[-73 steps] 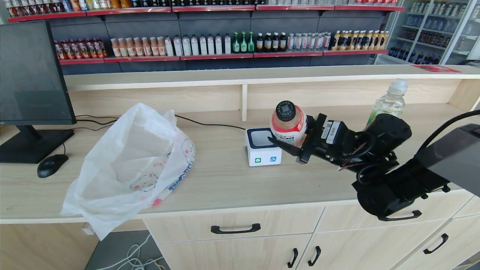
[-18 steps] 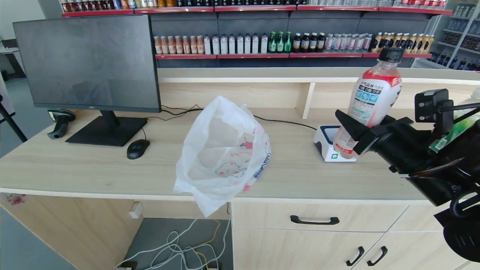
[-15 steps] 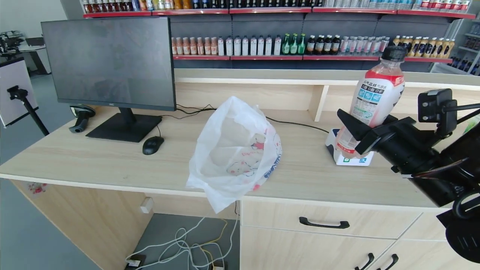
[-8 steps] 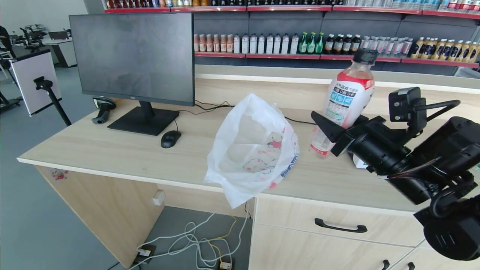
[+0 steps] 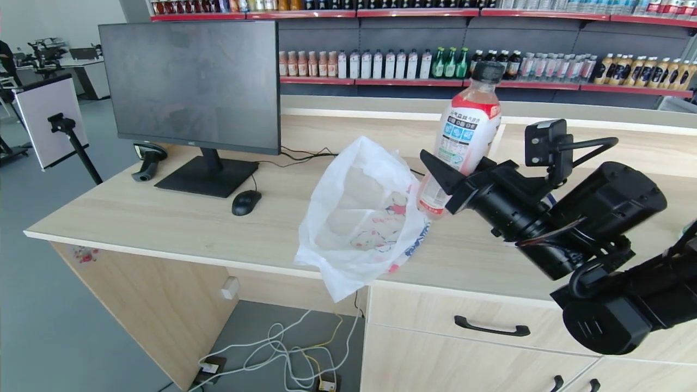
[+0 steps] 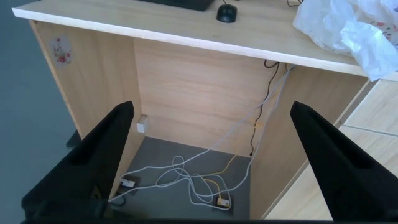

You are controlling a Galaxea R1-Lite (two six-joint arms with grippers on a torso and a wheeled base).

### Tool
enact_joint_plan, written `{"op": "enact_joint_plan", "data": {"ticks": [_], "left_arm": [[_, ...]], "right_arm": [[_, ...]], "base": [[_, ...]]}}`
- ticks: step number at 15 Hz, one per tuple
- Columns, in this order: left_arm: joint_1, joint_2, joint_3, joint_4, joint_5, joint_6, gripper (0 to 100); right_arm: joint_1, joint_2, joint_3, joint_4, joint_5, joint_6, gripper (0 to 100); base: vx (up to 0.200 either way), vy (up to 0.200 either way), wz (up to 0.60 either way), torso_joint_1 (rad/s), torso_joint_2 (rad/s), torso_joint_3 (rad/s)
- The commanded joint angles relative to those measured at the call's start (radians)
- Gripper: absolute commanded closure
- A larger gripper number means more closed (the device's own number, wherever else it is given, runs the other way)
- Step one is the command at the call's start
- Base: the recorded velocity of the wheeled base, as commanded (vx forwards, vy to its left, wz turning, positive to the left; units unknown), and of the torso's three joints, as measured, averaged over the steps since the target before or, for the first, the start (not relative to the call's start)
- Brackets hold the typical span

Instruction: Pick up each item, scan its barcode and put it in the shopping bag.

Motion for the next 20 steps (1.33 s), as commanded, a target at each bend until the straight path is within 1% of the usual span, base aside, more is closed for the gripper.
{"op": "enact_joint_plan", "data": {"ticks": [1, 4, 10, 15, 20], "left_arm": [[0.000, 0.000, 0.000, 0.000, 0.000, -0.001, 0], [0.002, 0.001, 0.000, 0.000, 0.002, -0.002, 0], [0.002, 0.000, 0.000, 0.000, 0.000, -0.001, 0], [0.002, 0.000, 0.000, 0.000, 0.002, -0.001, 0], [0.002, 0.001, 0.000, 0.000, 0.002, -0.001, 0]], "right_arm": [[0.032, 0.092, -0.069, -0.001, 0.000, 0.016, 100], [0.076, 0.161, -0.138, -0.001, 0.001, 0.022, 100], [0.071, 0.277, -0.238, -0.001, 0.001, 0.046, 100], [0.070, 0.346, -0.285, -0.001, 0.001, 0.051, 100], [0.070, 0.345, -0.290, -0.001, 0.001, 0.046, 100]], "base": [[0.000, 0.000, 0.00, 0.000, 0.00, 0.000], [0.000, 0.000, 0.00, 0.000, 0.00, 0.000], [0.000, 0.000, 0.00, 0.000, 0.00, 0.000], [0.000, 0.000, 0.00, 0.000, 0.00, 0.000], [0.000, 0.000, 0.00, 0.000, 0.00, 0.000]]}}
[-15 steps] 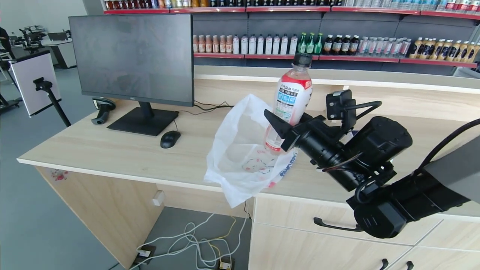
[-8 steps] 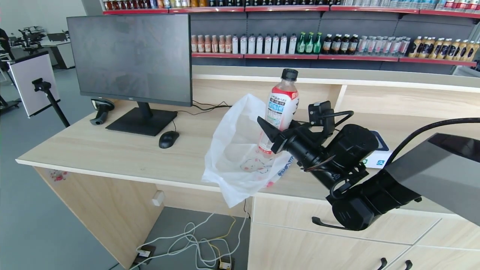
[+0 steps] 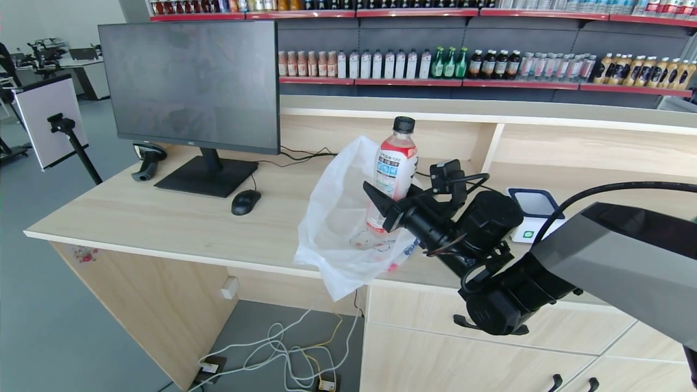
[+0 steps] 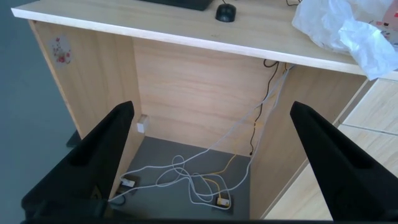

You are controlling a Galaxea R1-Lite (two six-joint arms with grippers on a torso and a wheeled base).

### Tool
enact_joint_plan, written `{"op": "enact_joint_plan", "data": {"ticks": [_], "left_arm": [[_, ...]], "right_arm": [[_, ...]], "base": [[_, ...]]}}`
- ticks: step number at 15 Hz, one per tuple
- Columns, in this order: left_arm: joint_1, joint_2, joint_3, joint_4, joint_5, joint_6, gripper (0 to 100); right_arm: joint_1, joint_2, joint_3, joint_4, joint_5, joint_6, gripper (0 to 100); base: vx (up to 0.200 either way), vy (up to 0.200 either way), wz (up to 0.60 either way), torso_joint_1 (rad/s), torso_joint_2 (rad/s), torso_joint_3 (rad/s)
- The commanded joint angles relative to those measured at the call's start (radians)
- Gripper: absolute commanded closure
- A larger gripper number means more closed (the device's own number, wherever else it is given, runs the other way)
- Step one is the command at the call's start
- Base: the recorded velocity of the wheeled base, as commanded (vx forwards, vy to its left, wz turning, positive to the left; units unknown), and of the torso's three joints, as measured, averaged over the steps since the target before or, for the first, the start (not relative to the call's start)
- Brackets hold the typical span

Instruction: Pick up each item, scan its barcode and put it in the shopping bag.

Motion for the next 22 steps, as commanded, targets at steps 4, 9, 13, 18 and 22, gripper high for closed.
{"op": "enact_joint_plan", "data": {"ticks": [4, 9, 13, 18, 22], "left_arm": [[0.000, 0.001, 0.000, -0.001, 0.001, -0.002, 0], [0.000, 0.001, 0.000, -0.001, 0.001, -0.001, 0], [-0.001, 0.000, 0.000, 0.001, 0.000, 0.001, 0], [-0.001, 0.000, 0.000, -0.001, 0.000, 0.001, 0], [-0.001, 0.000, 0.000, -0.001, 0.000, 0.001, 0]], "right_arm": [[0.001, 0.003, -0.007, -0.001, 0.000, -0.001, 100], [-0.001, 0.005, -0.022, -0.001, -0.001, -0.001, 100], [-0.012, 0.020, -0.042, -0.001, -0.001, -0.003, 100], [-0.050, 0.036, -0.068, -0.001, -0.001, -0.003, 100], [-0.052, 0.082, -0.117, -0.001, 0.000, -0.003, 100]], "base": [[0.000, 0.050, 0.00, 0.001, 0.00, -0.001], [0.000, 0.200, 0.00, 0.003, 0.00, -0.001], [0.000, 0.100, 0.00, 0.001, 0.00, 0.002], [0.000, 0.000, 0.00, 0.000, 0.00, 0.000], [0.000, 0.000, 0.00, 0.000, 0.00, 0.000]]}}
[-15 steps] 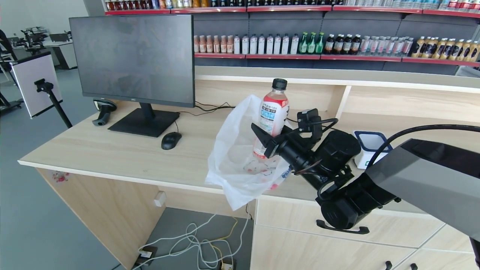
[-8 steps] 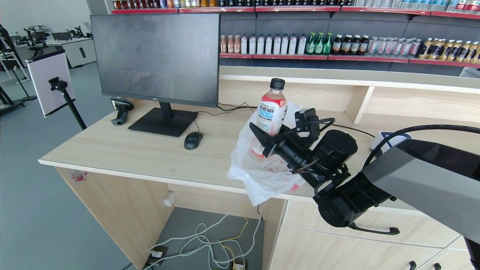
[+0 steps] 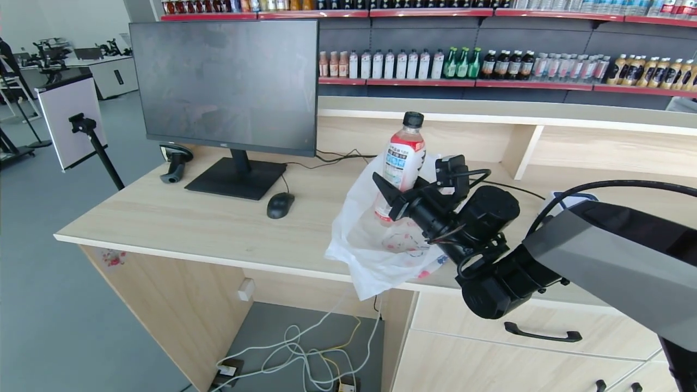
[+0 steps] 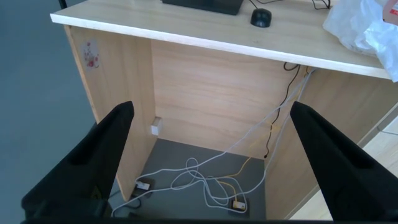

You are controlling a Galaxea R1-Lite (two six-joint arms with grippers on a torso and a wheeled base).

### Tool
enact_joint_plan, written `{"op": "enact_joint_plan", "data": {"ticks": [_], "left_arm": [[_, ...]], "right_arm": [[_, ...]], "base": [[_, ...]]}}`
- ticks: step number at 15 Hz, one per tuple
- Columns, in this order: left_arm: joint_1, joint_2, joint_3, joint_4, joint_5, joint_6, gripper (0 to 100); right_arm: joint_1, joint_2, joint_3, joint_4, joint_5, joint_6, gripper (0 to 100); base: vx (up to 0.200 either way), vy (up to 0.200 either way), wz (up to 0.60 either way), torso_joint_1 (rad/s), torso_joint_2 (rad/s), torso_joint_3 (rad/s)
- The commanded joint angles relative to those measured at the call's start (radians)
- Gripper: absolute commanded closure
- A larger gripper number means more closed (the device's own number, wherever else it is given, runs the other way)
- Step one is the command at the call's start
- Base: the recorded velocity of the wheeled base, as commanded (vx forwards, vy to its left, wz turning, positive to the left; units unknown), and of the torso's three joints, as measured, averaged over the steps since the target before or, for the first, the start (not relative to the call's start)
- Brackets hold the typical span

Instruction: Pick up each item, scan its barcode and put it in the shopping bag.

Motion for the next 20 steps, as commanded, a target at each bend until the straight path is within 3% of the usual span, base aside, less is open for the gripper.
{"op": "enact_joint_plan", "data": {"ticks": [1, 18, 19, 20], "left_arm": [[0.000, 0.000, 0.000, 0.000, 0.000, 0.000, 0], [0.000, 0.000, 0.000, -0.001, 0.000, -0.002, 0], [0.000, 0.000, 0.000, -0.001, 0.000, -0.002, 0], [0.002, 0.000, 0.000, -0.001, 0.000, -0.002, 0]], "right_arm": [[-0.012, 0.032, -0.013, -0.001, 0.001, -0.007, 100], [-0.026, 0.083, 0.052, -0.001, 0.001, -0.029, 100], [-0.026, 0.081, 0.053, -0.001, 0.001, -0.029, 0], [-0.026, 0.081, 0.053, -0.001, 0.001, -0.029, 0]], "base": [[0.000, 0.000, 0.00, 0.000, 0.00, 0.000], [0.000, 0.000, 0.00, 0.000, 0.00, 0.000], [0.000, 0.000, 0.00, 0.000, 0.00, 0.000], [0.000, 0.000, 0.00, 0.000, 0.00, 0.000]]}}
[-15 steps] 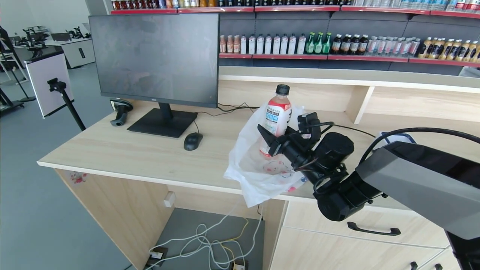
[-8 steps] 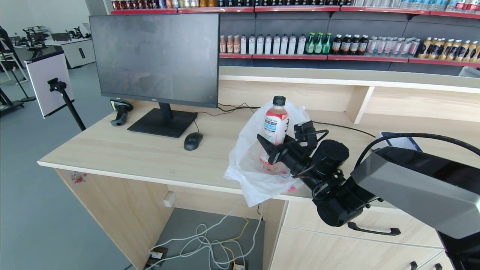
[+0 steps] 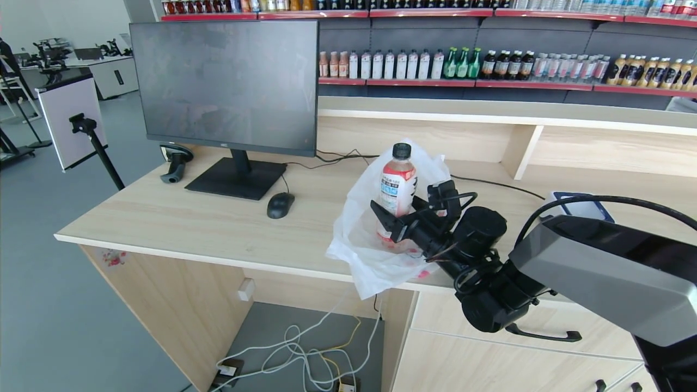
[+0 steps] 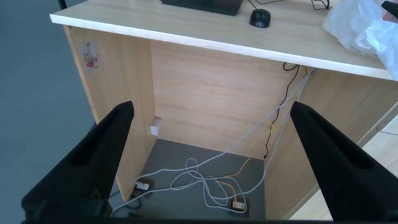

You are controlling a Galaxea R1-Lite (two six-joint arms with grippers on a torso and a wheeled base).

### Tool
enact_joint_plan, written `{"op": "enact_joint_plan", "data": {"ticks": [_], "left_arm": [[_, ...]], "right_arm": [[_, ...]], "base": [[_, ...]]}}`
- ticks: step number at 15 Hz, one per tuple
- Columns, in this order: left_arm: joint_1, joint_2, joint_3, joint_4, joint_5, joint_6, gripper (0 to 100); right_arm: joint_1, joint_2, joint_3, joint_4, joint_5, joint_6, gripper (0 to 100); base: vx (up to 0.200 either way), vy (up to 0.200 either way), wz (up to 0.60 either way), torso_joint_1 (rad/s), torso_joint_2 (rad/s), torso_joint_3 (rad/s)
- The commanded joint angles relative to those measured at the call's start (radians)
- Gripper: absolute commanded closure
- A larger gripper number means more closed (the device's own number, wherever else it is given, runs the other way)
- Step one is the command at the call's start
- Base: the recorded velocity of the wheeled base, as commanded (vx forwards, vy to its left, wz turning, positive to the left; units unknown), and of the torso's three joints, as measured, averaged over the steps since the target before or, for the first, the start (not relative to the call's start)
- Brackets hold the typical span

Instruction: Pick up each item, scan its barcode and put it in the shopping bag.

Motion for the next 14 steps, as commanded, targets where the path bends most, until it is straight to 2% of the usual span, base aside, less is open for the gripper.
{"op": "enact_joint_plan", "data": {"ticks": [1, 5, 10, 14], "left_arm": [[0.002, 0.000, 0.000, 0.000, 0.000, -0.001, 0], [0.000, 0.000, 0.000, 0.000, 0.000, -0.001, 0], [0.000, 0.000, 0.000, 0.000, 0.000, -0.001, 0], [0.000, 0.000, 0.000, 0.000, 0.000, 0.001, 0]], "right_arm": [[0.001, -0.002, 0.002, -0.001, 0.001, -0.001, 0], [0.005, -0.055, 0.049, -0.001, 0.001, -0.012, 0], [0.015, -0.220, 0.219, -0.001, 0.001, -0.013, 0], [0.022, -0.381, 0.307, -0.001, 0.001, -0.021, 0]], "base": [[0.000, 0.000, 0.00, 0.000, 0.00, 0.000], [0.000, 0.000, 0.00, 0.000, 0.00, 0.000], [0.000, 0.000, 0.00, 0.000, 0.00, 0.000], [0.000, 0.000, 0.00, 0.000, 0.00, 0.000]]}}
